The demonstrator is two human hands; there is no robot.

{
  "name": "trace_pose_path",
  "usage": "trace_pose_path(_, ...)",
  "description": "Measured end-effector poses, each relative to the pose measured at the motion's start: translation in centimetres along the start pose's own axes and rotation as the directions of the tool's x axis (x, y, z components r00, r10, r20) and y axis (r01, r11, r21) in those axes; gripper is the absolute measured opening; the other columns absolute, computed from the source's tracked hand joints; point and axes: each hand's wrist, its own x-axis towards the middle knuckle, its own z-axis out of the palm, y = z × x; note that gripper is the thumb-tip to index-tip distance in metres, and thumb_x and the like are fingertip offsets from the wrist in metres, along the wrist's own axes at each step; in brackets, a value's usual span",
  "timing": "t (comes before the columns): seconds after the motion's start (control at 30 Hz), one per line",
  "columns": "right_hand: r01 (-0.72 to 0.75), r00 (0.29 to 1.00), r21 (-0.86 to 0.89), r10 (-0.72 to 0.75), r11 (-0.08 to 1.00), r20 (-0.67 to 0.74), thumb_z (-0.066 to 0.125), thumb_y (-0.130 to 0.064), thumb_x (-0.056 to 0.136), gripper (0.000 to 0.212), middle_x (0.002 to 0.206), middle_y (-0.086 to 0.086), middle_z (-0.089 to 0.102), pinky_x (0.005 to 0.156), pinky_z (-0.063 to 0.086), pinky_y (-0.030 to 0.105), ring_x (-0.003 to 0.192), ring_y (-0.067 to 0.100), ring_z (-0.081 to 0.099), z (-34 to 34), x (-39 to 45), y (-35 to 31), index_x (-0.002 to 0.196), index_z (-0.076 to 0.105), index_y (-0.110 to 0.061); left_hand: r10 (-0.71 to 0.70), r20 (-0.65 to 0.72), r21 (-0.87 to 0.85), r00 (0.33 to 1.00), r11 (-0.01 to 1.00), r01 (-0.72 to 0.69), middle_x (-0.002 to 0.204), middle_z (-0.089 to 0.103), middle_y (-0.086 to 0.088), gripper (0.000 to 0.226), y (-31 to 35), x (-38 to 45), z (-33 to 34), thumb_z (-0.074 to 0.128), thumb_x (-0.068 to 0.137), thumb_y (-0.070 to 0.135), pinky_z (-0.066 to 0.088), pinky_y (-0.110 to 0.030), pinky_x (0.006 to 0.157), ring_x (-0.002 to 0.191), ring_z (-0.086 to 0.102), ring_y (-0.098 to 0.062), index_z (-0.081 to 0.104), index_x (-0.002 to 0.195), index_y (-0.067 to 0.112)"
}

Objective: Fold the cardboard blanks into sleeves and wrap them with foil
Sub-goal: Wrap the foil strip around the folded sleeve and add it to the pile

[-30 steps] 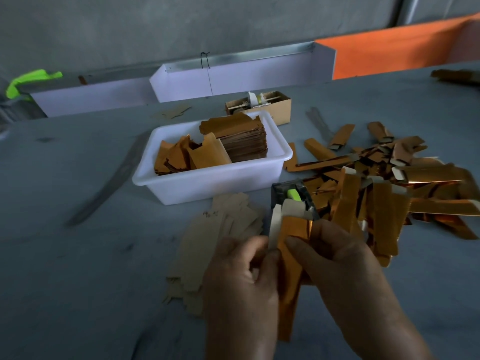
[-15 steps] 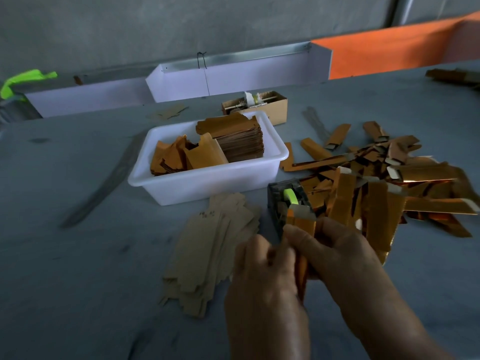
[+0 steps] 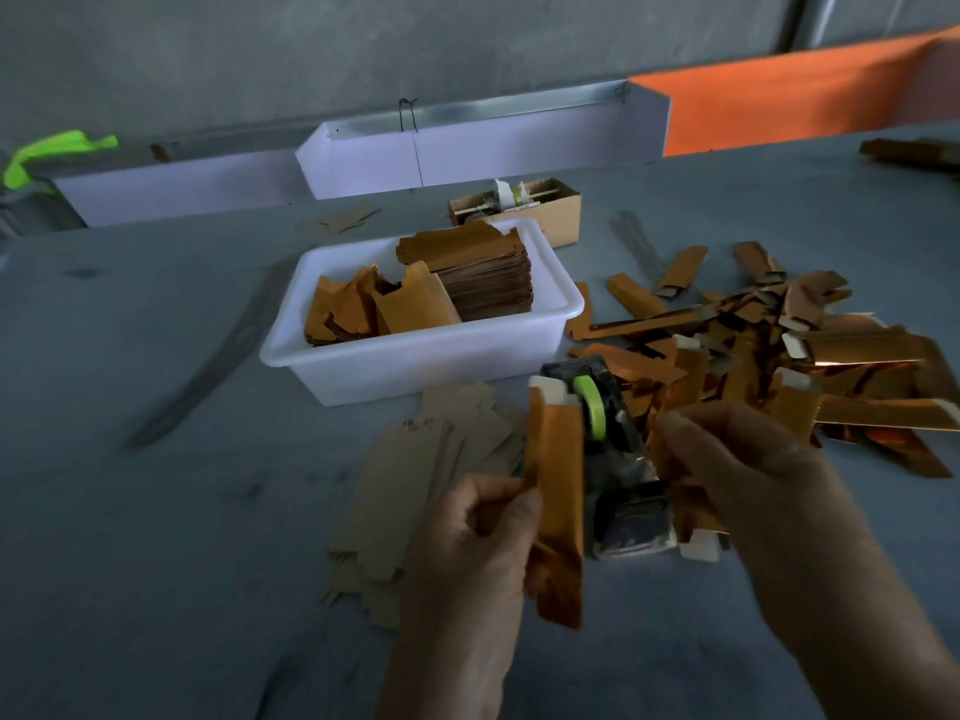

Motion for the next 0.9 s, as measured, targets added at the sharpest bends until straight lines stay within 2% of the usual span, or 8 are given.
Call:
trace_pose_path(0.07,-0.013,0.999,-0.071,0.011,0.997,-0.035,0.061,-0.023,0.084,0.011,0.071,0.002,0.065,0.059,0.043,0.027,0.068,0.017,0.059,-1.3,0.5,0.5,0.074,0.066,-0.021,-0.013,-0.041,-0.036,0.999,0.999,0.011,0.050,0.059,-0.005,0.011,-0.4,0.3,-0.4,0.063,0.087,0.009,0.041,-0.019,0.038,0.041,0.051,-0.010,0.064,0.077,0.005)
trace_pose_path(0.17,-0.081,0.994,-0.141,0.090,0.987,0.061,0.061,-0.024,0.085,0.012,0.074,0.002,0.064,0.061,0.039,0.028,0.073,0.018,0.057,-1.6,0.6,1.8,0.077,0.069,-0.020,-0.039,0.000,-0.024,0.999,0.999,0.039,0.049,0.054,-0.007,0.016,-0.8,0.3,-0.7,0.062,0.089,0.011,0.035,-0.019,0.036,0.039,0.046,-0.013,0.061,0.074,0.006)
trace_pose_path(0.33,-0.021,0.993,-0.216,0.047,0.976,0.112,0.062,-0.030,0.083,0.010,0.064,-0.011,0.065,0.059,0.040,0.021,0.064,-0.002,0.060,0.0,0.5,2.6,0.077,0.069,-0.025,-0.037,0.064,0.004,0.997,0.999,0.037,0.059,0.054,-0.008,0.018,-0.9,0.2,0.0,0.063,0.088,0.015,0.032,-0.022,0.042,0.052,0.046,-0.018,0.061,0.071,0.010)
trace_pose_path(0.43,0.004,0.993,-0.258,0.026,0.966,0.112,0.062,-0.031,0.084,0.010,0.071,-0.006,0.066,0.060,0.044,0.022,0.067,0.005,0.062,0.7,0.7,2.3,0.078,0.067,-0.025,-0.051,0.098,-0.014,0.994,0.999,0.052,0.056,0.057,-0.002,0.017,-0.8,-0.1,0.9,0.062,0.088,0.013,0.034,-0.018,0.043,0.049,0.049,-0.010,0.062,0.072,0.011)
trace_pose_path(0.57,0.011,0.996,-0.293,0.017,0.956,0.092,0.060,-0.027,0.086,0.010,0.074,-0.005,0.064,0.056,0.039,0.017,0.068,0.005,0.059,1.2,0.8,2.2,0.080,0.065,-0.020,-0.055,0.116,-0.008,0.992,0.998,0.056,0.051,0.056,0.007,0.016,-1.0,-0.5,1.9,0.062,0.089,0.016,0.035,-0.015,0.045,0.042,0.046,-0.001,0.064,0.073,0.014)
trace_pose_path(0.7,-0.024,0.997,-0.240,0.042,0.970,0.069,0.059,-0.023,0.087,0.011,0.077,-0.001,0.065,0.055,0.038,0.016,0.067,0.006,0.060,1.6,0.8,2.2,0.080,0.065,-0.016,-0.042,0.105,-0.022,0.994,0.999,0.044,0.053,0.059,0.007,0.015,-1.1,-0.5,2.0,0.064,0.088,0.019,0.037,-0.017,0.046,0.044,0.048,-0.001,0.066,0.074,0.015)
trace_pose_path(0.83,-0.169,0.983,0.106,0.159,0.980,0.094,0.058,-0.022,0.085,0.015,0.081,0.006,0.068,0.069,0.047,0.029,0.079,0.019,0.064,1.5,0.3,1.8,0.077,0.068,-0.014,-0.047,0.110,-0.046,0.993,0.998,0.053,0.053,0.057,0.001,0.016,-1.1,-0.5,2.0,0.062,0.089,0.016,0.036,-0.018,0.041,0.042,0.048,-0.006,0.064,0.074,0.011)
trace_pose_path(0.9,-0.165,0.984,0.111,0.157,0.980,0.079,0.059,-0.021,0.084,0.015,0.082,0.002,0.067,0.068,0.042,0.028,0.080,0.018,0.061,1.1,0.1,1.7,0.074,0.067,-0.013,-0.072,0.112,-0.069,0.991,0.994,0.080,0.051,0.055,0.001,0.016,-1.1,-0.5,2.0,0.061,0.090,0.015,0.035,-0.016,0.037,0.038,0.046,-0.005,0.064,0.076,0.009)
